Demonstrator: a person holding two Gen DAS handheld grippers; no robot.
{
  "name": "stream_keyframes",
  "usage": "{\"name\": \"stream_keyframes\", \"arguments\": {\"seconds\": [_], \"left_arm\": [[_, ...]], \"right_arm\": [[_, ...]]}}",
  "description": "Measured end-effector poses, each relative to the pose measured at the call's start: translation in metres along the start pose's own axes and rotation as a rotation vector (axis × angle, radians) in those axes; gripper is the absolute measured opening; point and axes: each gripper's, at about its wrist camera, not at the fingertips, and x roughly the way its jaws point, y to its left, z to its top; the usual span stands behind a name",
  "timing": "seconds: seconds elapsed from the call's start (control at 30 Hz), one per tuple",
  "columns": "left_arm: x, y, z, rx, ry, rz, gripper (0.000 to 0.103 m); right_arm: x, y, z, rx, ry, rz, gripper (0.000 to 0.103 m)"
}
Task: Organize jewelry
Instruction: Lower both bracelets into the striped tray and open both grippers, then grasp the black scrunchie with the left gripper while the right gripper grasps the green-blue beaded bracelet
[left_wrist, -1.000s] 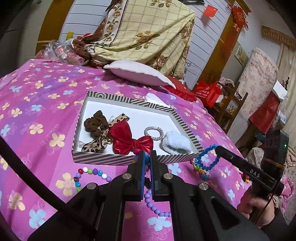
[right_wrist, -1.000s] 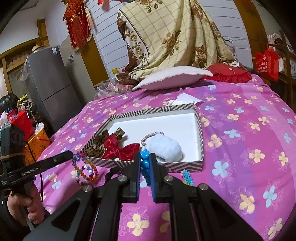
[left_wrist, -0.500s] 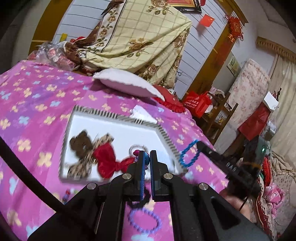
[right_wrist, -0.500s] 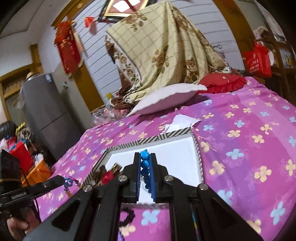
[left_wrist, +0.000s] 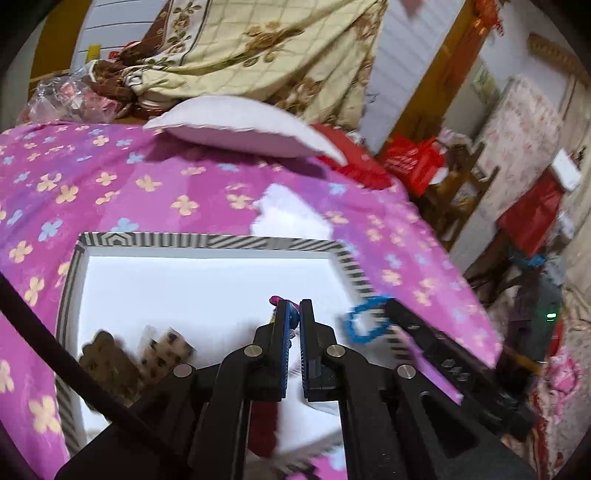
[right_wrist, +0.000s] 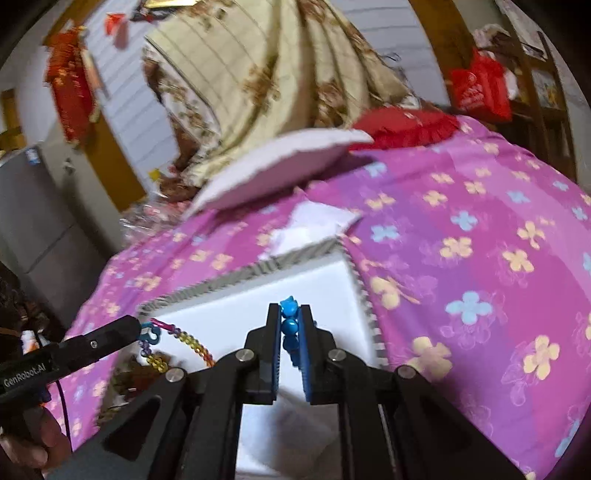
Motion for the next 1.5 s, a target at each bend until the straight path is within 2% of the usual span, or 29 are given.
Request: {"name": "stream_keyframes", "arguments": {"seconds": [0.13, 0.23, 0.33, 0.4, 0.5, 0.73, 0.97, 1.0, 1.07, 1.1, 1.13, 1.3, 1.4, 1.5], "left_arm": [[0.010, 0.026, -0.002, -0.050, 0.004, 0.066, 0.000], [0.019, 0.040, -0.006, -0.077, 0.046, 0.090, 0.000], [0.022, 0.048, -0.010, -0.103, 0.071, 0.083, 0.000], [0.018, 0.050, -0.011, -0.117, 0.060, 0.077, 0.006], [0.003, 0.052, -0.013, -0.135, 0.032, 0.067, 0.008], [-0.040, 0.045, -0.028, -0.107, -0.006, 0.093, 0.009], [-0.080, 0.040, -0.067, -0.115, -0.024, 0.104, 0.009], [-0.085, 0.038, -0.073, -0.118, -0.027, 0.105, 0.009], [-0.097, 0.032, -0.089, -0.124, -0.032, 0.091, 0.009], [-0.101, 0.030, -0.096, -0.129, -0.030, 0.077, 0.009], [-0.105, 0.026, -0.106, -0.136, -0.024, 0.061, 0.009], [-0.081, 0.001, -0.126, -0.089, 0.085, 0.030, 0.011], [-0.061, -0.010, -0.125, -0.046, 0.099, 0.052, 0.011], [-0.041, -0.007, -0.126, -0.030, 0.132, 0.113, 0.011]], "right_arm": [[0.015, -0.003, 0.001, 0.003, 0.009, -0.018, 0.009], [0.032, 0.005, -0.004, -0.037, 0.038, -0.017, 0.009], [0.037, 0.010, -0.009, -0.049, 0.051, 0.001, 0.011], [0.034, 0.013, -0.010, -0.053, 0.043, 0.027, 0.014], [0.020, 0.014, -0.009, -0.062, 0.006, 0.041, 0.019], [-0.026, -0.005, -0.017, -0.058, -0.028, 0.012, 0.019], [-0.087, -0.016, -0.039, -0.124, 0.009, 0.000, 0.020], [-0.094, -0.016, -0.043, -0.140, 0.012, -0.002, 0.021], [-0.113, -0.017, -0.053, -0.164, 0.027, -0.015, 0.032], [-0.118, -0.019, -0.056, -0.164, 0.035, -0.019, 0.041], [-0.124, -0.022, -0.062, -0.164, 0.052, -0.025, 0.045], [-0.137, -0.037, -0.079, -0.159, 0.112, -0.064, 0.045], [-0.137, -0.047, -0.082, -0.162, 0.137, -0.088, 0.045], [-0.136, -0.055, -0.083, -0.139, 0.154, -0.098, 0.045]]}}
